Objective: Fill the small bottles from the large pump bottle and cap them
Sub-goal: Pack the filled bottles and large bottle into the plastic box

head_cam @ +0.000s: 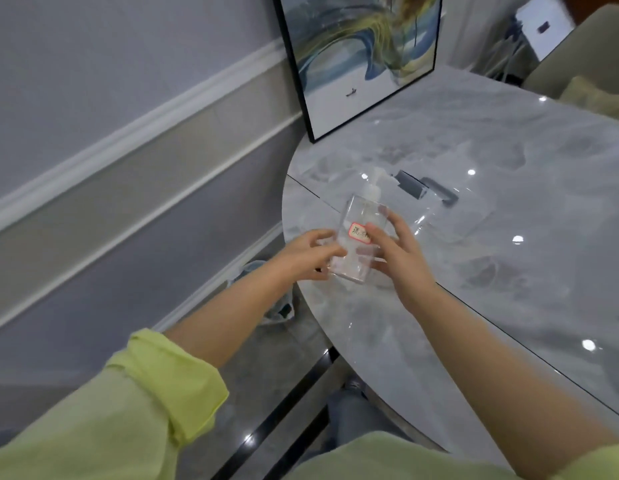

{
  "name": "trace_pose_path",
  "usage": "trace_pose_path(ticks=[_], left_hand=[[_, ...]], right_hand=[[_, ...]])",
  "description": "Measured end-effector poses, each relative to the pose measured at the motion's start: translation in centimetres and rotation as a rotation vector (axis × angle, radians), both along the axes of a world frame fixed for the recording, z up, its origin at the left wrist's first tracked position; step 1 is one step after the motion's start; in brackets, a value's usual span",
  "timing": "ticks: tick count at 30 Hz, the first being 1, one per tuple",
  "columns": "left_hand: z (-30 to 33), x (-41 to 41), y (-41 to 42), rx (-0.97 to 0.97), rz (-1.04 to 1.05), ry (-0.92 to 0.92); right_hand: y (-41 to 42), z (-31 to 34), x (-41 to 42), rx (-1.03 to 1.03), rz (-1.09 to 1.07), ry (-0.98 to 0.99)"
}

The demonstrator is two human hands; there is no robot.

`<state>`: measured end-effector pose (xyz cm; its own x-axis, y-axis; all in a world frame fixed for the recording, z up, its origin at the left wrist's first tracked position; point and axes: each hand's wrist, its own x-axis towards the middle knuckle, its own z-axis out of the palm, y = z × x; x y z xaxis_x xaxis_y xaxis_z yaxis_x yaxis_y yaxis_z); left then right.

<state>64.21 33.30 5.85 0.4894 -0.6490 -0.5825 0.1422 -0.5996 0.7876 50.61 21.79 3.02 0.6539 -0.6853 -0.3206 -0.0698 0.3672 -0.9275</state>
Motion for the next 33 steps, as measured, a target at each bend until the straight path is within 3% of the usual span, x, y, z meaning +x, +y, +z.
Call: trace_pose_path(ticks=[6, 18, 23, 27, 33], left_hand=[[0.2, 4.5, -3.2, 0.071, -0.146, -0.256], [-2.6, 6.8, -10.8, 0.192, -0.532, -0.692], [-4.3, 8.6, -12.5, 0.226, -0.680, -0.656], [-5.6, 9.5, -14.0, 0.244, -0.788, -0.606], [-7.4, 8.9, -15.0, 0.334, -0.908, -0.556]], right_hand=[[-2.8, -0.8, 3.8, 0.054, -0.072, 0.059], [-7.5, -2.3, 6.5, -0.099, -0.086, 0.382], [-7.6, -3.2, 7.9, -0.021, -0.107, 0.485], [-8.9, -8.0, 8.1, -0.031, -0.118, 0.556], [-6.9, -3.6, 8.1, -0.035, -0.221, 0.706]])
